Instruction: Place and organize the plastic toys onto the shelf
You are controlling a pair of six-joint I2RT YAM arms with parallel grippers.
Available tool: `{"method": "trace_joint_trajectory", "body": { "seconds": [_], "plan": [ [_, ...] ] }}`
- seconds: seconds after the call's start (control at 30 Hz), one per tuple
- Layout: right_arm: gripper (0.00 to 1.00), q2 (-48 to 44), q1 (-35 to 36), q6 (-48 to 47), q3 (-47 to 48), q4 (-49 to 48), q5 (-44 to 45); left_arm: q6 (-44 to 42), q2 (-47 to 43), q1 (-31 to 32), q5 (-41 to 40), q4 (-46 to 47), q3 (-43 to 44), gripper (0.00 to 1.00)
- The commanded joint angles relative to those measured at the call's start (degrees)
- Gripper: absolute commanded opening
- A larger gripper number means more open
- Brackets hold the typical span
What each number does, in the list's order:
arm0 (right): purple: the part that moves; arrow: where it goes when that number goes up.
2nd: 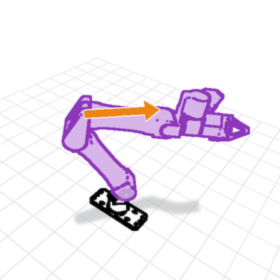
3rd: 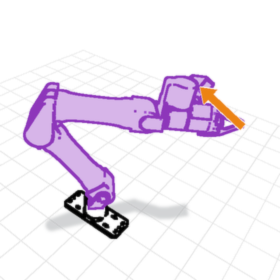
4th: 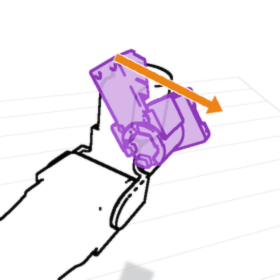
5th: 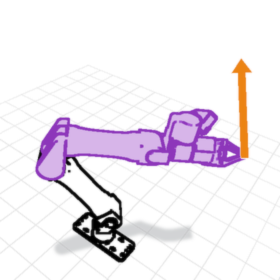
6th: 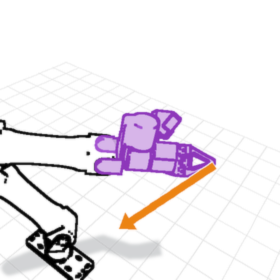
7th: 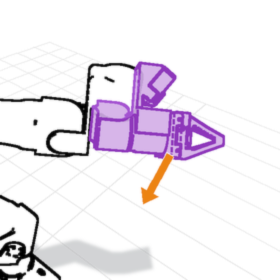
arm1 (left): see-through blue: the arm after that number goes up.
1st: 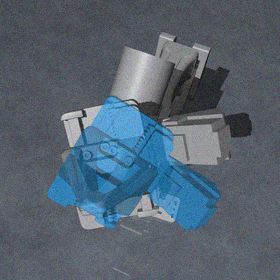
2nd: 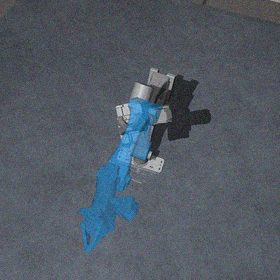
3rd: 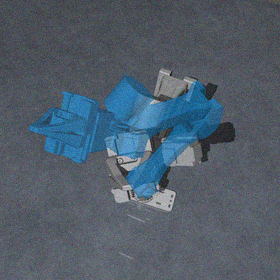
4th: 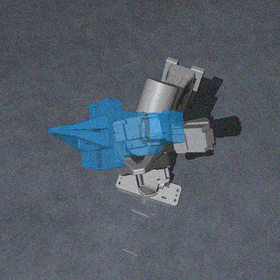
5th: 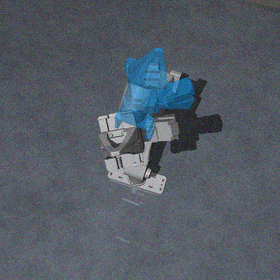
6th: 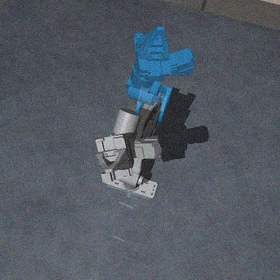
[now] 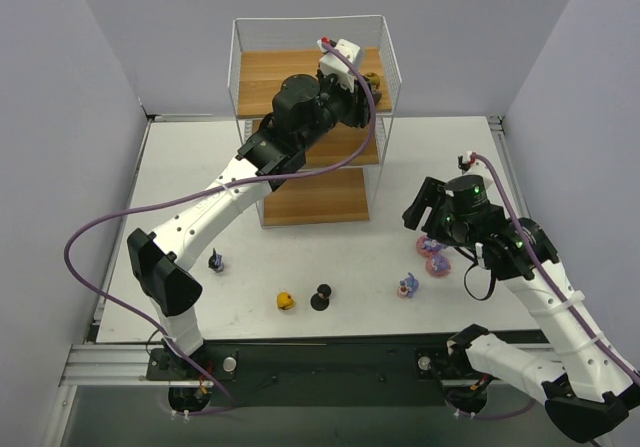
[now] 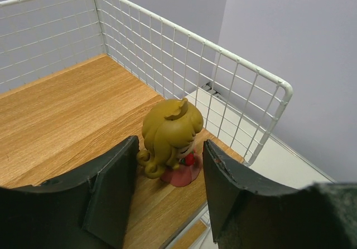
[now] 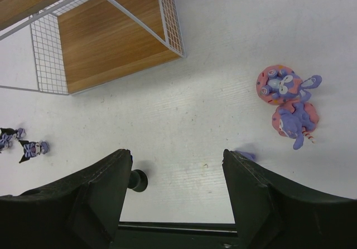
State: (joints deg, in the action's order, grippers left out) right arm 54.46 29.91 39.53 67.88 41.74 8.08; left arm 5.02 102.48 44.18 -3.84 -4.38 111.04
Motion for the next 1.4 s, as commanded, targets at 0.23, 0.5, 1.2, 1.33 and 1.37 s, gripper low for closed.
{"method": "trace_joint_trajectory", "body": {
  "seconds": [0.23,0.5,1.2,1.33,1.37],
  "plan": [
    [0.67,-1.4,-1.3,-0.2,-0.9,-0.4,0.0,-0.4,-0.3,0.1,-0.6,-6.1,1.0,0.67],
    [0.70,-1.1,-1.7,-0.6,0.0,-0.5,-1.2,-0.4,-2.8,0.0,-0.6,-4.3,1.4,0.81],
    [0.76,-0.1,-3.2,-1.5,4.2,0.1,-5.6,1.2,-20.5,0.0,3.7,-6.9,-4.1,0.97],
    [0.76,0.1,-3.1,-2.3,3.4,0.1,-7.6,4.3,-28.6,-0.4,1.8,-12.4,-11.5,0.97],
    [0.76,0.2,-2.8,-2.4,3.1,0.0,-7.5,4.9,-30.6,-0.7,1.2,-12.9,-13.5,0.97]
  ]
}}
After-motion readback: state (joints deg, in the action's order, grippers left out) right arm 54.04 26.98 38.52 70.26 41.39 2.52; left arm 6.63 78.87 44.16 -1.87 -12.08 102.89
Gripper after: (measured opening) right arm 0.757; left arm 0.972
